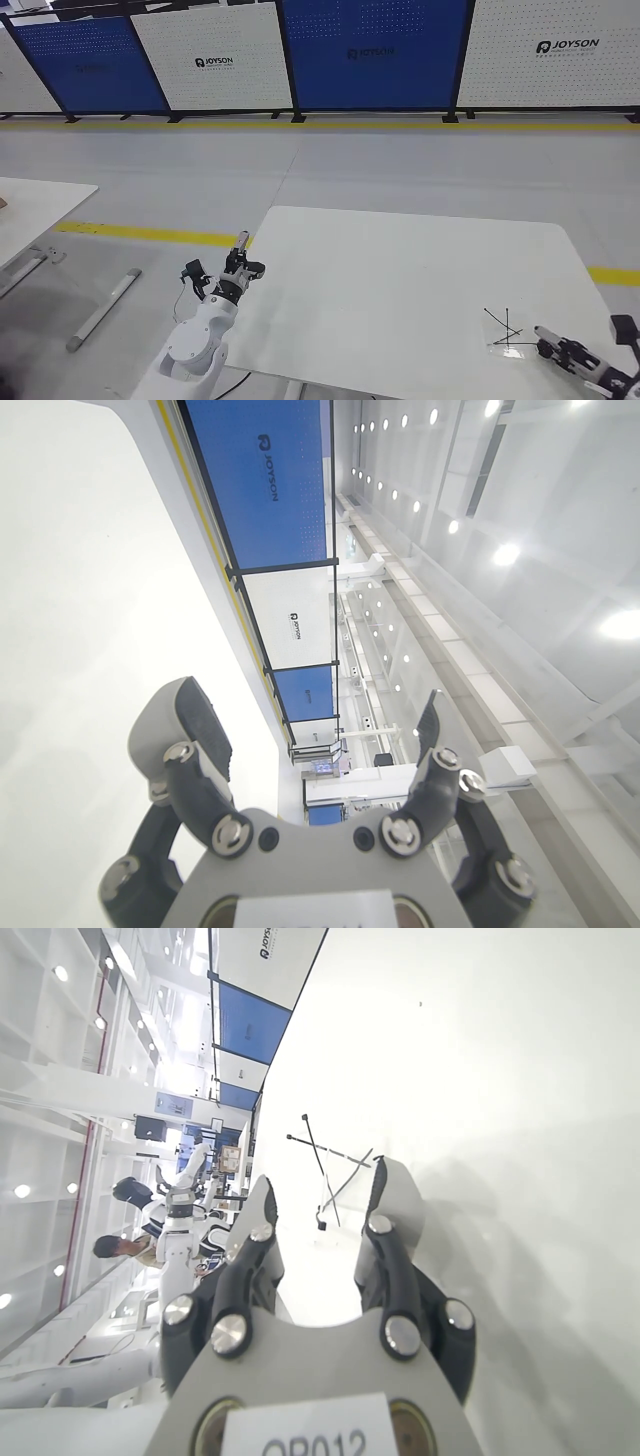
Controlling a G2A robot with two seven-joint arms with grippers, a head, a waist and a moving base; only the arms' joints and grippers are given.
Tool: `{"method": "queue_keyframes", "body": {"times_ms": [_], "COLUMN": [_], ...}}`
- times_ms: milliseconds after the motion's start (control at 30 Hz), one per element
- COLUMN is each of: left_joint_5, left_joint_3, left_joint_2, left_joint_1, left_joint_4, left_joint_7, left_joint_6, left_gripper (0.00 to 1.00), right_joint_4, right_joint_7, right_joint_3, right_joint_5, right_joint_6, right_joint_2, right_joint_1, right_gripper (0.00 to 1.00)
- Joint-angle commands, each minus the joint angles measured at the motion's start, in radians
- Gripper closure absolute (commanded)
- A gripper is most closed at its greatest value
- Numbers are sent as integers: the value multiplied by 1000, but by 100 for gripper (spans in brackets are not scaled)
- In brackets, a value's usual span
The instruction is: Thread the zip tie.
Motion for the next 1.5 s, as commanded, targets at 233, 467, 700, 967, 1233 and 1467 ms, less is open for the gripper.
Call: {"method": "queue_keyframes", "body": {"times_ms": [233, 467, 700, 967, 1233, 1467], "left_joint_5": [0, 0, 0, 0, 0, 0], "left_joint_3": [0, 0, 0, 0, 0, 0], "left_joint_2": [0, 0, 0, 0, 0, 0], "left_joint_1": [0, 0, 0, 0, 0, 0], "left_joint_4": [0, 0, 0, 0, 0, 0], "left_joint_7": [0, 0, 0, 0, 0, 0], "left_joint_6": [0, 0, 0, 0, 0, 0], "left_gripper": [0, 0, 0, 0, 0, 0], "right_joint_4": [-31, -39, -32, -10, 12, 8], "right_joint_7": [-18, -18, -24, -4, 7, -3], "right_joint_3": [17, 14, 3, 6, 5, 19], "right_joint_5": [15, 16, 16, 52, 67, 74], "right_joint_6": [-6, 2, 16, 3, -6, -23], "right_joint_2": [6, 11, 14, 19, 25, 30], "right_joint_1": [-38, -42, -34, -24, -12, -30], "right_gripper": [66, 75, 80, 100, 100, 57]}}
